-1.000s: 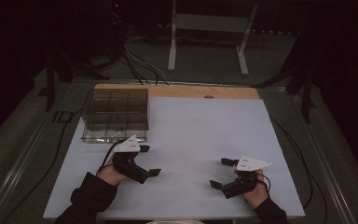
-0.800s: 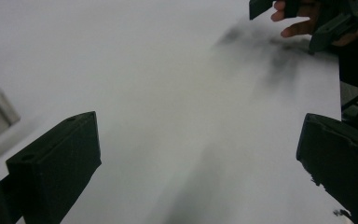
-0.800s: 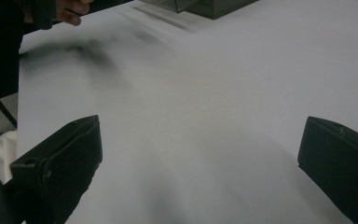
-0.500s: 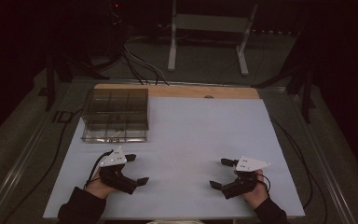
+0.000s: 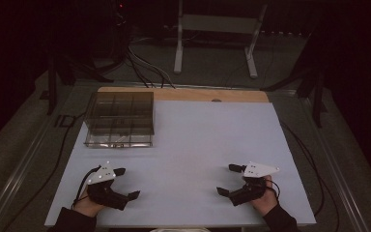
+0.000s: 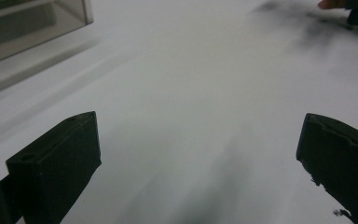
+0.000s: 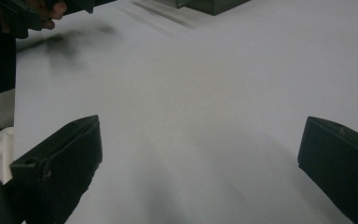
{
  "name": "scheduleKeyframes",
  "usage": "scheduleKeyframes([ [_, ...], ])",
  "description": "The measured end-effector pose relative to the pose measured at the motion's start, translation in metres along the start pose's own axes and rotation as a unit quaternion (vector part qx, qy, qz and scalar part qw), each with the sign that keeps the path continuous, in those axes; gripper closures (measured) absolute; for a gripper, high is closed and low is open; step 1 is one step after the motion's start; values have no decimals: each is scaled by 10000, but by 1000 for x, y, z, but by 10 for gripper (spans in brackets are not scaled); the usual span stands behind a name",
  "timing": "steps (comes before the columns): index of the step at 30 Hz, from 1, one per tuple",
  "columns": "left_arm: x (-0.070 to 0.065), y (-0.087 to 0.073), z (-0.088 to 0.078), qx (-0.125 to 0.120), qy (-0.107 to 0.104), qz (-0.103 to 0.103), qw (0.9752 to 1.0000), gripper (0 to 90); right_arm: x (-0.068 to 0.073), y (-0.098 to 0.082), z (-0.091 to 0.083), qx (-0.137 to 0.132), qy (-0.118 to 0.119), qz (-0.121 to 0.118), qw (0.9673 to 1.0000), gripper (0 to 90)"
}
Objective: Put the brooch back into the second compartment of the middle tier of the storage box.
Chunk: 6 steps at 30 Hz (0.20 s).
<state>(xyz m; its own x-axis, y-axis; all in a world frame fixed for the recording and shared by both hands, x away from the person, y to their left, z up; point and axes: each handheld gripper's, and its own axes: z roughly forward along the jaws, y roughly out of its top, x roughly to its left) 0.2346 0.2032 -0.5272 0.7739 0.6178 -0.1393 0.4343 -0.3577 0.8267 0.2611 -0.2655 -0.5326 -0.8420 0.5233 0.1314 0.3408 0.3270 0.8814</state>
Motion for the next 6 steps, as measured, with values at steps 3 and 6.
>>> scheduleKeyframes([
  [3,3,-5,-3,5,67,-52,10000,7,0,0,1,11,13,-11,10000,0],
  [6,6,-8,-5,-8,182,-66,9998,7,0,0,1,18,10,-13,10000,0],
])
